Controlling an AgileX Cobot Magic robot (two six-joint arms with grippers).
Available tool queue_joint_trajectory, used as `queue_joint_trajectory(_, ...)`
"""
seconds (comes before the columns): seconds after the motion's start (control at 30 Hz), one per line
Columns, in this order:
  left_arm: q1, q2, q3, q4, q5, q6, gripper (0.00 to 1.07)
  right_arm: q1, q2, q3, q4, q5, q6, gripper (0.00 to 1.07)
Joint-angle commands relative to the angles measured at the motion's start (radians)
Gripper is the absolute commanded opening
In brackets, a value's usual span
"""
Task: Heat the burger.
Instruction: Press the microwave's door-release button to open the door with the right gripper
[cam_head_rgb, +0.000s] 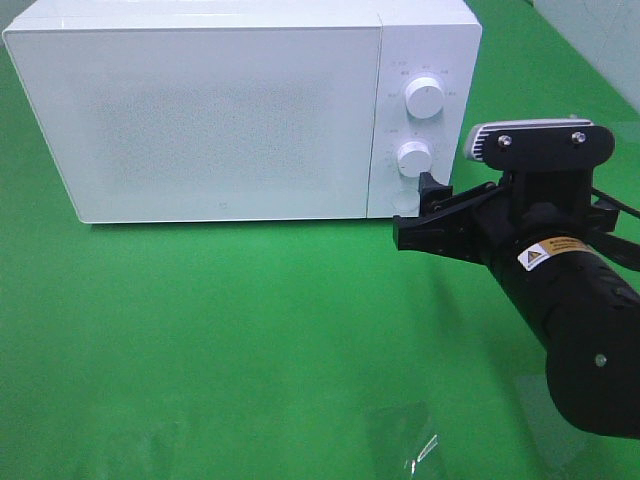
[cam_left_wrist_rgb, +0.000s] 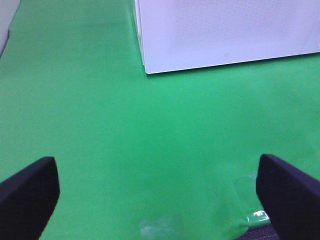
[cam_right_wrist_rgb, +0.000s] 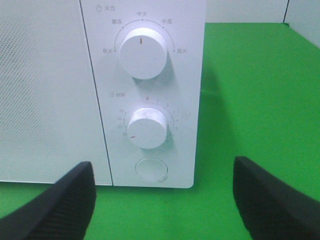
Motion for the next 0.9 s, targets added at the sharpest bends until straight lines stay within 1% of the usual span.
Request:
queue_joint_trajectory(0.03,0.001,-0.007,0.003,0.002,-0.011,-0.004,1.00,0.002,0.007,-0.017,0.009,0.024,0.009,0.73)
queue_joint_trajectory(0.1,0.001,-0.007,0.003,0.002,-0.011,-0.004,1.00,0.002,0.007,-0.024,0.036,0.035,0.084,0.72)
queue_joint_trajectory(0.13,0.001,-0.007,0.003,0.002,-0.011,-0.004,1.00,0.002,0.007,-0.024,0.036,0.035,0.084,0.72)
queue_joint_trajectory(0.17,0.001,-0.007,0.003,0.002,-0.011,-0.004,1.00,0.002,0.007,-0.024,0.045,0.036,0.169,0.69)
queue_joint_trajectory(0.2,0.001,-0.007,0.003,0.002,-0.011,-0.004,1.00,0.002,0.007,-0.024,0.045,0.036,0.169,0.69)
queue_joint_trajectory(0.23,0.001,-0.007,0.003,0.002,-0.011,-0.004,1.00,0.002,0.007,-0.024,0.045,0.037,0.289,0.64)
queue_joint_trajectory(0.27,0.001,-0.007,0.003,0.002,-0.011,-0.004,1.00,0.002,0.007,-0.024,0.045,0.037,0.289,0.64)
queue_joint_trajectory(0.3,0.001,-0.007,0.003,0.002,-0.011,-0.004,1.00,0.002,0.007,-0.024,0.040,0.044,0.418,0.56)
queue_joint_trajectory(0.33,0.001,-0.007,0.003,0.002,-0.011,-0.004,1.00,0.002,0.007,-0.024,0.040,0.044,0.418,0.56)
queue_joint_trajectory(0.37,0.001,-0.007,0.003,0.002,-0.011,-0.004,1.00,0.002,0.007,-0.024,0.040,0.046,0.514,0.48)
queue_joint_trajectory(0.4,0.001,-0.007,0.003,0.002,-0.011,-0.004,1.00,0.002,0.007,-0.024,0.040,0.046,0.514,0.48)
queue_joint_trajectory(0.47,0.001,-0.007,0.003,0.002,-0.011,-0.004,1.00,0.002,0.007,-0.024,0.040,0.044,0.715,0.25)
queue_joint_trajectory(0.5,0.001,-0.007,0.003,0.002,-0.011,-0.004,1.00,0.002,0.007,-0.024,0.040,0.044,0.715,0.25)
queue_joint_trajectory(0.53,0.001,-0.007,0.003,0.002,-0.011,-0.004,1.00,0.002,0.007,-0.024,0.039,0.046,0.778,0.21)
queue_joint_trajectory(0.57,0.001,-0.007,0.003,0.002,-0.011,-0.004,1.00,0.002,0.007,-0.024,0.039,0.046,0.778,0.21)
queue_joint_trajectory(0.6,0.001,-0.007,0.003,0.002,-0.011,-0.004,1.00,0.002,0.007,-0.024,0.034,0.052,0.914,0.11)
queue_joint_trajectory(0.63,0.001,-0.007,0.003,0.002,-0.011,-0.004,1.00,0.002,0.007,-0.024,0.034,0.052,0.914,0.11)
queue_joint_trajectory(0.67,0.001,-0.007,0.003,0.002,-0.011,-0.004,1.00,0.002,0.007,-0.024,0.035,0.071,1.136,0.02)
queue_joint_trajectory(0.7,0.001,-0.007,0.003,0.002,-0.011,-0.004,1.00,0.002,0.007,-0.024,0.035,0.071,1.136,0.02)
queue_joint_trajectory(0.73,0.001,-0.007,0.003,0.002,-0.011,-0.004,1.00,0.002,0.007,-0.024,0.033,0.088,1.264,0.00)
queue_joint_trajectory(0.83,0.001,-0.007,0.003,0.002,-0.011,-0.004,1.00,0.002,0.007,-0.024,0.030,0.106,1.323,0.00)
queue_joint_trajectory(0.87,0.001,-0.007,0.003,0.002,-0.011,-0.004,1.00,0.002,0.007,-0.024,0.030,0.147,1.414,0.00)
queue_joint_trajectory(0.9,0.001,-0.007,0.003,0.002,-0.011,-0.004,1.00,0.002,0.007,-0.024,0.030,0.147,1.414,0.00)
